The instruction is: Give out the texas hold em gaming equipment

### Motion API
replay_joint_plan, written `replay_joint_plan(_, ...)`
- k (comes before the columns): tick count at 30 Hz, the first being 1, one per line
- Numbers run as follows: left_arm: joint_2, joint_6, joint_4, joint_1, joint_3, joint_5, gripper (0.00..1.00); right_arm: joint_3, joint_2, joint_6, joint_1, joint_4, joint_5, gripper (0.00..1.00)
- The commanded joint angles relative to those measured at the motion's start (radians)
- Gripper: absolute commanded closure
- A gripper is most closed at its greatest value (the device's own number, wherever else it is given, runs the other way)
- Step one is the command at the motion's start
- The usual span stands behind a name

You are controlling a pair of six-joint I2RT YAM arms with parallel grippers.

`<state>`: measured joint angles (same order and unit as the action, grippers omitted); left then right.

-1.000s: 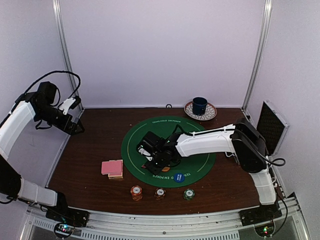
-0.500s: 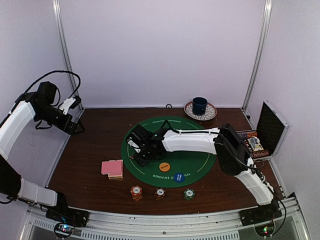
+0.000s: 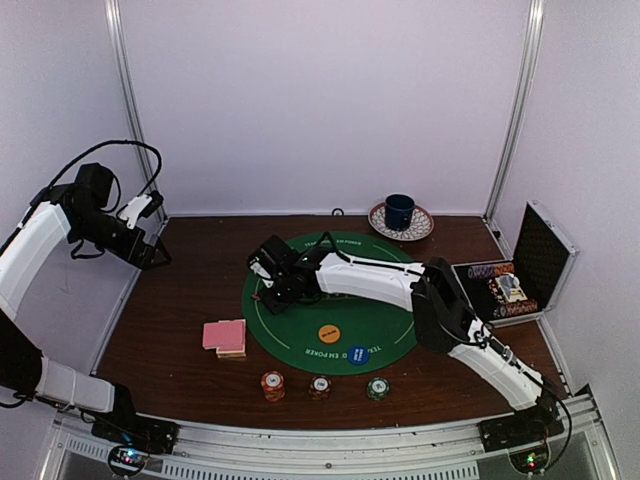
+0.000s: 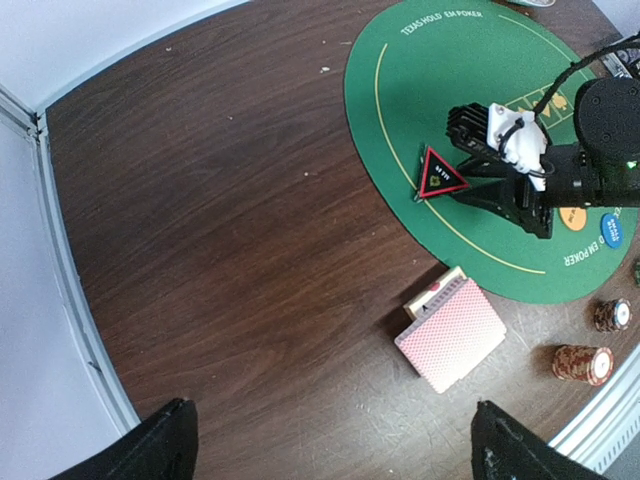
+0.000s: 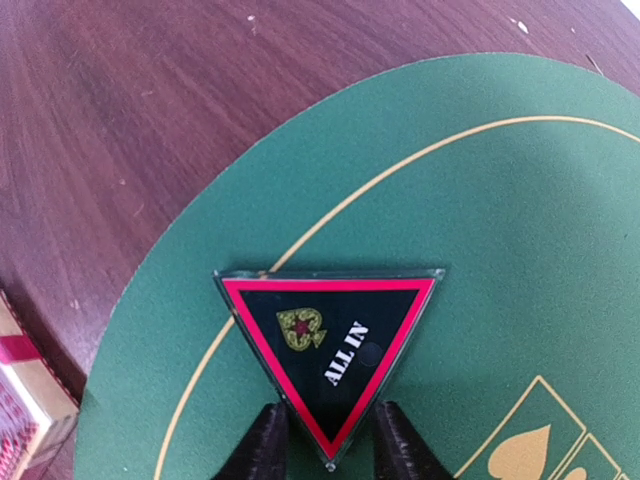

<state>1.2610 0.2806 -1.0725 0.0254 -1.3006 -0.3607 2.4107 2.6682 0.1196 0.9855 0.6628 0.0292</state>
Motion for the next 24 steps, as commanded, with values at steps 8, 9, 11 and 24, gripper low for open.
replay_joint_plan(8,-0.017,0.017,-0.009,0.006,0.004,-0.023,0.03,-0.072,-0.14,0.009,-0.007,0.006,0.008,0.33)
replay_joint_plan(9,-0.016,0.019,-0.012,0.006,0.0,-0.023,0.03,-0.13,-0.18,0.015,-0.007,-0.016,0.016,0.3)
replay_joint_plan(11,-0.017,0.022,-0.017,0.007,-0.006,-0.022,0.02,-0.262,-0.266,0.03,-0.007,-0.052,0.025,0.24)
replay_joint_plan(24,-0.026,0.036,-0.053,0.006,-0.027,-0.037,0.02,-0.968,-0.674,0.19,0.035,-0.178,0.091,0.09)
